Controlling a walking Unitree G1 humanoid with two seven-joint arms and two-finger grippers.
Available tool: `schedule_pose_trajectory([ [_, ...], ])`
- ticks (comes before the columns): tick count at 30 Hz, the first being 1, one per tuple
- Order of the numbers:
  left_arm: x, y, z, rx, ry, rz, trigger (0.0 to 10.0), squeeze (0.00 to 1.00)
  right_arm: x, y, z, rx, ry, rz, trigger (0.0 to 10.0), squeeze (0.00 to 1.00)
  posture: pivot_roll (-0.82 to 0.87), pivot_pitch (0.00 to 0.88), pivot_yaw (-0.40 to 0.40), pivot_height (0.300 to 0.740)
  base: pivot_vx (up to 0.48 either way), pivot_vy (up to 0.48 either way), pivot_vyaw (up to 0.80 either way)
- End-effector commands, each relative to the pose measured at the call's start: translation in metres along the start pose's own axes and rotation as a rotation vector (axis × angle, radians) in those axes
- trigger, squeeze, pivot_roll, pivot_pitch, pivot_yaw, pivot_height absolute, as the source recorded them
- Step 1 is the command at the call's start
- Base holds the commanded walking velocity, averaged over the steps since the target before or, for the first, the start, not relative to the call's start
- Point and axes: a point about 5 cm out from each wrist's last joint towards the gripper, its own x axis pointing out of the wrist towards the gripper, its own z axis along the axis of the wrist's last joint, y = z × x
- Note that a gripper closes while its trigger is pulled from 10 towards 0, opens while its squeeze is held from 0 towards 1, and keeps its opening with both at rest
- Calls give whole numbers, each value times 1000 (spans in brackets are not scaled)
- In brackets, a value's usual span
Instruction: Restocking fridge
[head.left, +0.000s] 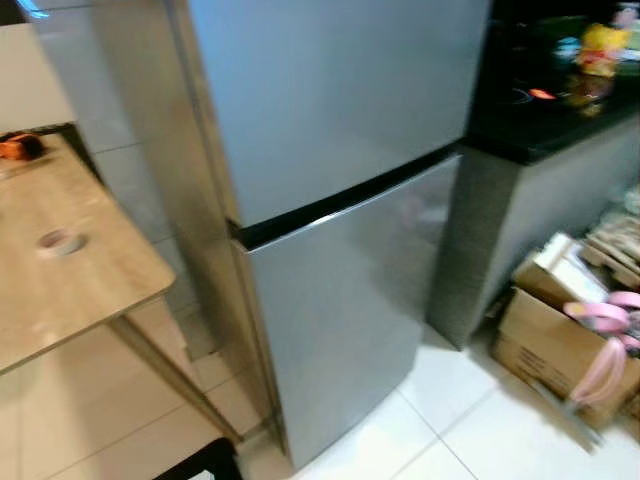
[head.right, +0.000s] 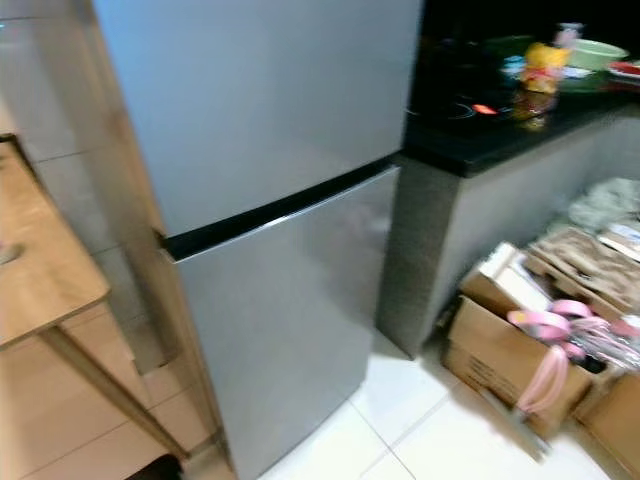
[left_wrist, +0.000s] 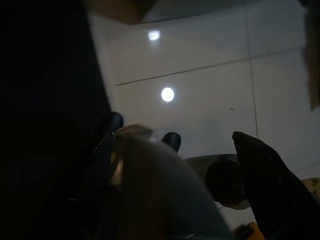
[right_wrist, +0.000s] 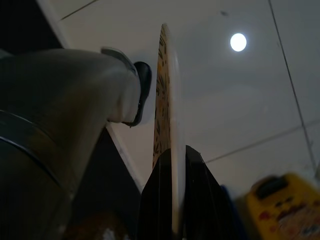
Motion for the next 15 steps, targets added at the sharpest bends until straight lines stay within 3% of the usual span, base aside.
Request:
schedule_pose_trajectory([
  [1, -2, 4, 0, -2, 0, 15, 10000, 0, 1, 3, 2, -16, -8, 10, 10000, 0, -73, 0, 24, 740, 0, 0, 794],
  [15, -1, 3, 0, 4, 1, 11, 10000, 0, 0, 0, -2, -21, -3, -11, 10000, 0, -74, 0, 24, 740, 0, 0, 794],
])
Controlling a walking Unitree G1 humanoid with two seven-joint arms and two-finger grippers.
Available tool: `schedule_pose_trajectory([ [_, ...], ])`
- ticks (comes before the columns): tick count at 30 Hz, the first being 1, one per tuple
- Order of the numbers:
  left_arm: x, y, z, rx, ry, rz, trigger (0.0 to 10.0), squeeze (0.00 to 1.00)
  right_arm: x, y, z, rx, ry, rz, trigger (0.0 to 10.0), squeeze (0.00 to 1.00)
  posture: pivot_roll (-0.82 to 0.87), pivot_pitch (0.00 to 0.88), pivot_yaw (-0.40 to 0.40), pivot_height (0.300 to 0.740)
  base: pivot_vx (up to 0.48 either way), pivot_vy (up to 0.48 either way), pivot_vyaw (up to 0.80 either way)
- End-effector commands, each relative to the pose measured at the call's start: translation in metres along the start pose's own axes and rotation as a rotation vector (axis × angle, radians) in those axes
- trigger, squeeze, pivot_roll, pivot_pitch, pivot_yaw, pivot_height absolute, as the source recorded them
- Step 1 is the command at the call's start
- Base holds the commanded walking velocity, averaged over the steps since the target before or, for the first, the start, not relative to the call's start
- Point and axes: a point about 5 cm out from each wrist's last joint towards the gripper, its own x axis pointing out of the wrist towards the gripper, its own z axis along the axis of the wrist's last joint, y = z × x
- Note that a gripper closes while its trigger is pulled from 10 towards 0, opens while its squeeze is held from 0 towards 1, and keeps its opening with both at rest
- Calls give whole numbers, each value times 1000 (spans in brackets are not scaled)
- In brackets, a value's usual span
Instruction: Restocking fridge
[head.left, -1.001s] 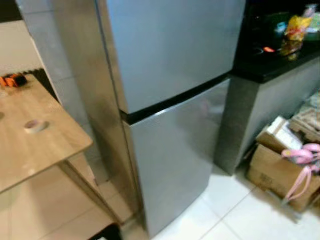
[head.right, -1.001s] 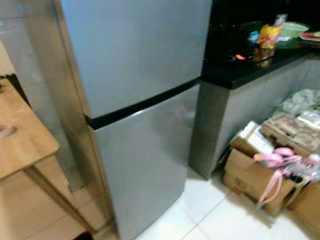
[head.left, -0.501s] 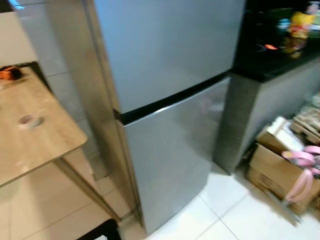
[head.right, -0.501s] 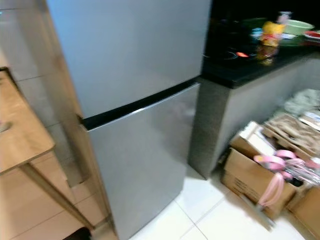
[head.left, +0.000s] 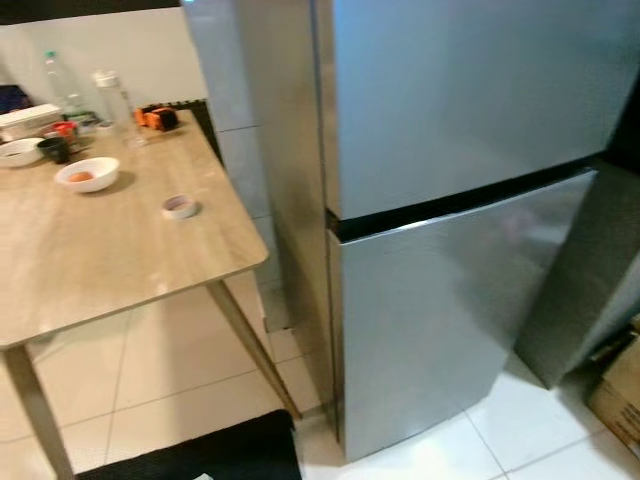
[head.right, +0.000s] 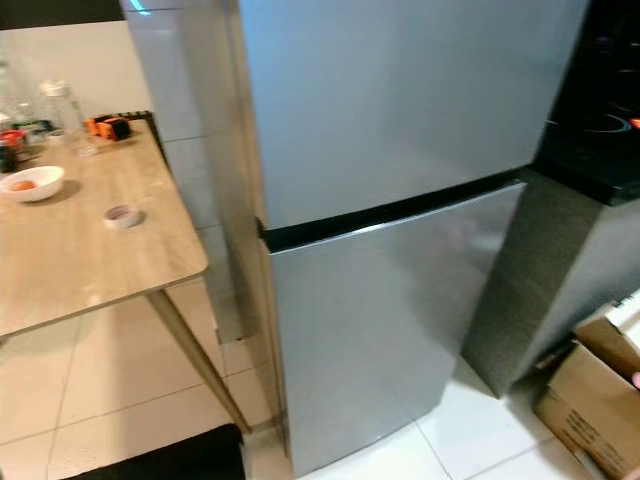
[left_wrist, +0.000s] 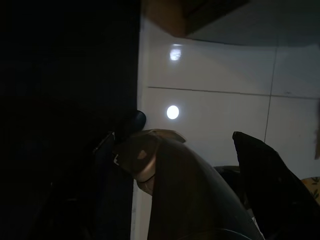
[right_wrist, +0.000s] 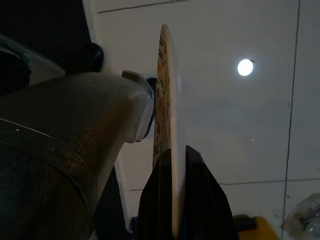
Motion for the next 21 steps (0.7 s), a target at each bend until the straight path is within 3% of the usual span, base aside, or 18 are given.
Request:
schedule_pose_trajectory([
  [1, -1, 2, 1, 7, -2, 7, 10000, 0, 0, -1, -1, 0, -5, -11, 10000, 0, -74, 0, 24, 740, 0, 0, 794],
  [12, -1, 2, 2, 17, 0, -2, 10000, 0, -1, -6, 0, 1, -6, -51, 10000, 0, -73, 0, 21, 740, 0, 0, 109],
  [21, 0, 4, 7, 18, -16, 26, 10000, 0, -1, -7, 1, -7, -7, -53, 10000, 0, -73, 0, 20, 740, 0, -340, 0],
])
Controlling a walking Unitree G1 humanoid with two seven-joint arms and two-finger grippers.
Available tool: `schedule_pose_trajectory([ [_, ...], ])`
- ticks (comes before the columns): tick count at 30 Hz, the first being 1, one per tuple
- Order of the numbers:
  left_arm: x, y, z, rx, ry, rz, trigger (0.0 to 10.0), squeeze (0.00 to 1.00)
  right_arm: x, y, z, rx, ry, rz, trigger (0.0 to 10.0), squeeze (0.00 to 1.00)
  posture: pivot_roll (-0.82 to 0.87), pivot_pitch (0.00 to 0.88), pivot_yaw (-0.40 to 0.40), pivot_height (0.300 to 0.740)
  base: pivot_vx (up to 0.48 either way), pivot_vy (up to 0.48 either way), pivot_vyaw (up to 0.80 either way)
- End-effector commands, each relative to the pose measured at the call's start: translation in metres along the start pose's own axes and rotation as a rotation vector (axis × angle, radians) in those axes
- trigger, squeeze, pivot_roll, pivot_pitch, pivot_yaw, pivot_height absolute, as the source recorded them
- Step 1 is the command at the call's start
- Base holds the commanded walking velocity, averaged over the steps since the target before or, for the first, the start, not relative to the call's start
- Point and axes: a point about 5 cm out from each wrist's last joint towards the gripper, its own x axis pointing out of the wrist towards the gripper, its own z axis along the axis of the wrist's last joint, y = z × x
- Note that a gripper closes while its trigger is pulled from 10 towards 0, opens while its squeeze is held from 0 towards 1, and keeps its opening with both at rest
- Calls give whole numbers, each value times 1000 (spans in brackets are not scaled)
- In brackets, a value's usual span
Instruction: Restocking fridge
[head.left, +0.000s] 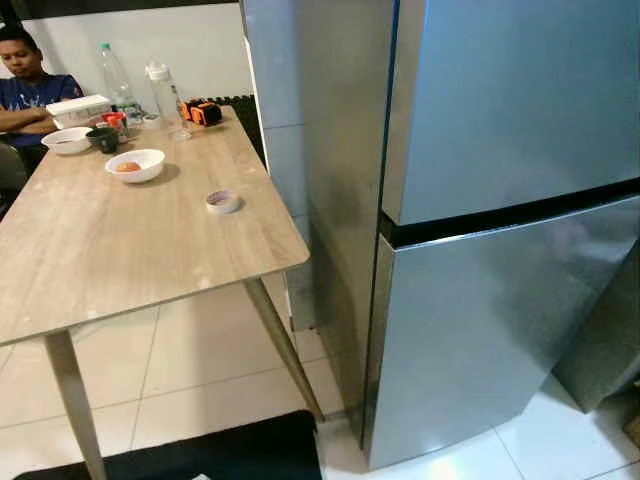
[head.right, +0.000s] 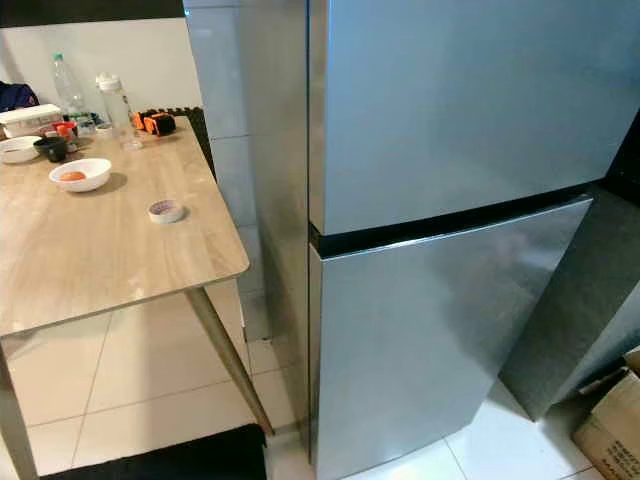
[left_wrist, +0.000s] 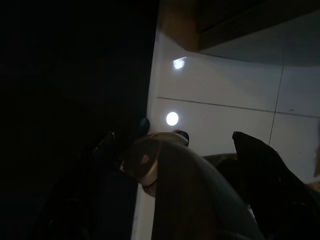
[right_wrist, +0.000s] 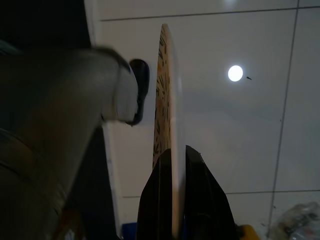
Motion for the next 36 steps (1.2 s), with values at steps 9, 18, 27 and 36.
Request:
schedule_pose_trajectory([
  [9, -1, 2, 0, 8, -1, 1, 10000, 0, 0, -2, 3, -3, -12, -10, 10000, 0, -71, 0, 19, 740, 0, 0, 0],
  [18, -1, 1, 0, 14, -5, -7, 10000, 0, 0, -3, 3, 1, -14, -8, 10000, 0, -73, 0, 20, 740, 0, -361, 0],
  [27, 1, 1, 9, -9, -52, 7, 10000, 0, 0, -1, 6, -1, -18, 3, 10000, 0, -73, 0, 20, 740, 0, -52, 0],
  [36, -2, 12, 50, -74, -223, 40, 10000, 0, 0, 0, 5, -2, -17, 8, 10000, 0, -74, 0, 18, 740, 0, 0, 0],
])
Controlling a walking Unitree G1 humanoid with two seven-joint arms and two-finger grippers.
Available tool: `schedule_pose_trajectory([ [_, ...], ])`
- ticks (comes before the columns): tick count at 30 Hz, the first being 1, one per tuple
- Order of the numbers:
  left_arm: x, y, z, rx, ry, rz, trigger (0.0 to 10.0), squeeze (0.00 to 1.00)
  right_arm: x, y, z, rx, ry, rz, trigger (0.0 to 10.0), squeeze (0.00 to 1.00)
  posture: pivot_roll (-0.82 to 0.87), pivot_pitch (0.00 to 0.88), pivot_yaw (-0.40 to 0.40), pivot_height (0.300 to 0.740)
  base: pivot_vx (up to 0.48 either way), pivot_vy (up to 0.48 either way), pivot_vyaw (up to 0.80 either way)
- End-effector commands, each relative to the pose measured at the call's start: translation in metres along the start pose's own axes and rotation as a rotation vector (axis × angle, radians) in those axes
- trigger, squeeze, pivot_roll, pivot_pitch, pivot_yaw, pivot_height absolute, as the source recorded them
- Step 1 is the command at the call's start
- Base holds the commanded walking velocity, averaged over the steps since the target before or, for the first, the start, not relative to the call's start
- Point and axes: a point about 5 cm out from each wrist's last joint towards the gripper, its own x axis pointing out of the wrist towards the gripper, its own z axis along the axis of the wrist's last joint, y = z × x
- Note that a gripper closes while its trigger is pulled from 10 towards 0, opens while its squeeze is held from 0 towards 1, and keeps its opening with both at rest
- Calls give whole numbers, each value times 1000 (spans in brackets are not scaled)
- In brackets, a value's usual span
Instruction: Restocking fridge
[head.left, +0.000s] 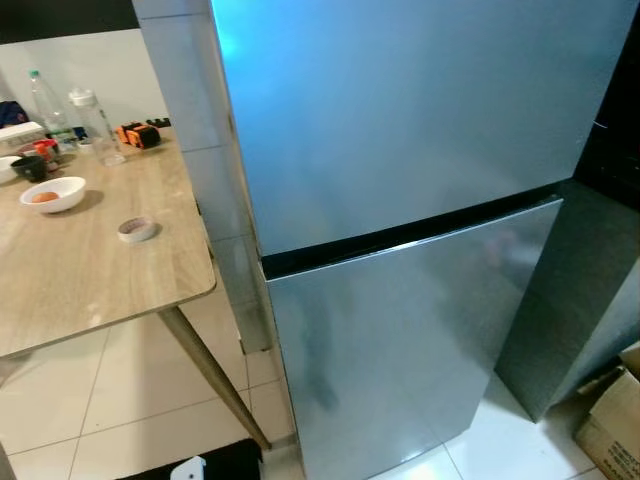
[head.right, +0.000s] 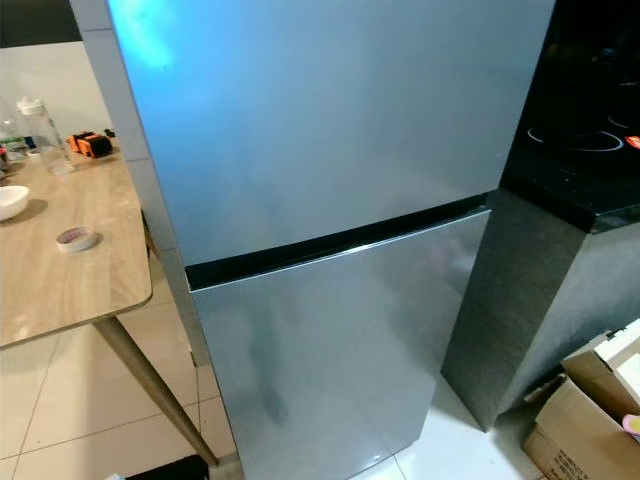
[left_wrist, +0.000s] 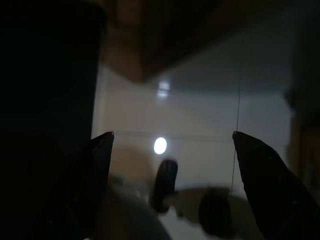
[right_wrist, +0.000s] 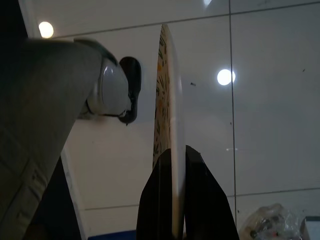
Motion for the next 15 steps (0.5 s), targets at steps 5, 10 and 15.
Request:
schedule_pose_trajectory([
  [5, 0, 11, 75, -31, -267, -46, 10000, 1000, 0, 2, -1, 2, 0, 7, 10000, 0, -75, 0, 19, 740, 0, 0, 0],
  [10, -4, 1, 126, -16, -422, -236, 10000, 1000, 0, 3, -5, 4, 7, 9, 10000, 0, -74, 7, 23, 740, 0, 0, 0],
  [15, -11, -11, 156, 34, -479, -430, 10000, 1000, 0, 5, -9, 3, 15, 13, 10000, 0, -74, 12, 24, 740, 0, 0, 0],
])
